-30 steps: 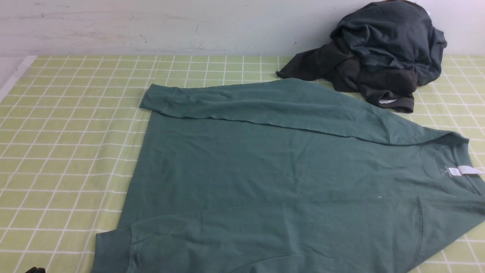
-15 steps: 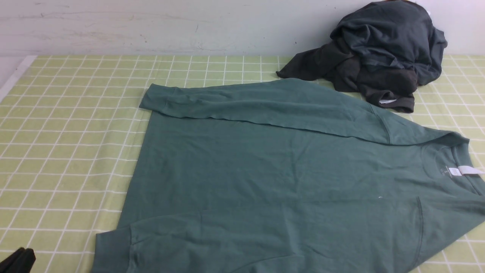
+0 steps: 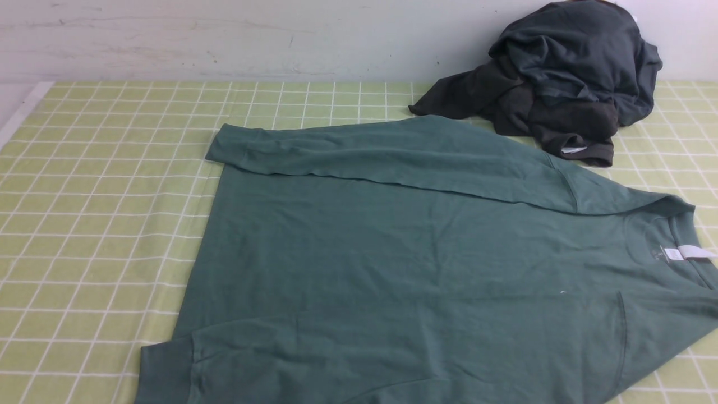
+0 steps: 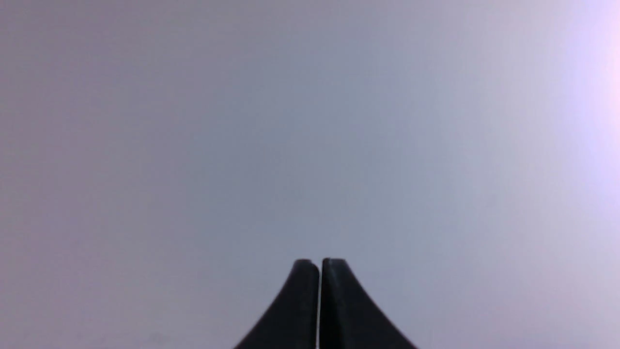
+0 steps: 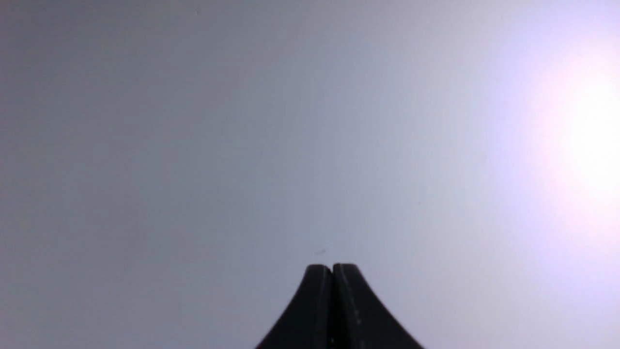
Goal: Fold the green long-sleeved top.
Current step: Use the left arm to clamp the cuff closest to it
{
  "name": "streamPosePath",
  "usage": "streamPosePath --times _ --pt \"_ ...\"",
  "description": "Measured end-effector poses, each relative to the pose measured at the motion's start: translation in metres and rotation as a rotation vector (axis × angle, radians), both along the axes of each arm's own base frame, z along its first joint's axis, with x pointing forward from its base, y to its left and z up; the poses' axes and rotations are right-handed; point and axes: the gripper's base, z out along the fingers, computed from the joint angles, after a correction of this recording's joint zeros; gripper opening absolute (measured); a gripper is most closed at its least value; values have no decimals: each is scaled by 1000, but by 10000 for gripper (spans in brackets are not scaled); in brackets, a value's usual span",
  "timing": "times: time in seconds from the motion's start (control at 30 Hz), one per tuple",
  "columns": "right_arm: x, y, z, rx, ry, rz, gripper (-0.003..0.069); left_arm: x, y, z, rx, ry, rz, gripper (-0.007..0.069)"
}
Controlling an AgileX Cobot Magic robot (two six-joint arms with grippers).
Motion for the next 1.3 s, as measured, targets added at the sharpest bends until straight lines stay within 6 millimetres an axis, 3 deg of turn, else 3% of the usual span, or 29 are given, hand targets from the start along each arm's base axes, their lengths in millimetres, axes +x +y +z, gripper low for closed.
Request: streamPosePath --times 0.1,0.23,0.27,0.3,0.37,0.4,0.43,0.5,0.53,0.57,0.6,0.7,0.8,0.9,0.97,1.03,1.17,1.3 --pt "-4 1 12 -35 -52 -26 -10 -9 1 33 -69 -72 -59 -3" --pt "-9 -1 71 -111 -61 -135 -8 -6 -3 105 -10 18 -66 -3" --pt "-8 -1 70 -115 -50 -141 -8 -4 -3 107 -8 50 -66 -3" --pt "-2 -4 98 -146 18 -193 -8 11 -5 133 39 184 -43 -3" --pt "14 -7 113 -167 155 -230 -8 30 -7 148 64 317 -27 -3" --pt "15 -7 115 -169 157 -231 -8 37 -8 146 70 365 -24 -3" --pt "39 -11 116 -175 343 -245 -8 65 -10 143 81 558 -18 -3" --pt "62 -14 107 -158 514 -237 -8 91 -13 125 81 771 -19 -3" --pt "79 -16 93 -127 670 -223 -8 108 -15 107 79 947 -23 -3" --pt "79 -16 92 -123 686 -222 -8 108 -15 107 79 947 -23 -3" --pt "96 -16 70 -70 907 -188 -8 127 -19 76 74 1218 -34 -3" --pt "108 -8 35 -38 1257 -96 -8 150 -26 31 78 1599 -68 -3" --pt "113 6 7 -185 1535 17 -8 171 -32 -6 88 1827 -105 1" --pt "118 21 -8 -338 1649 134 -8 187 -35 -33 91 1945 -114 42" --pt "119 25 -11 -376 1659 169 -8 191 -34 -41 85 1975 -110 66" --pt "124 33 -15 -437 1642 229 -8 202 -31 -58 65 2016 -93 155" --pt "131 40 -13 -427 1576 266 -8 216 -26 -76 53 2026 -69 287" --pt "133 42 -12 -398 1561 277 -8 224 -24 -95 44 2057 -56 324"
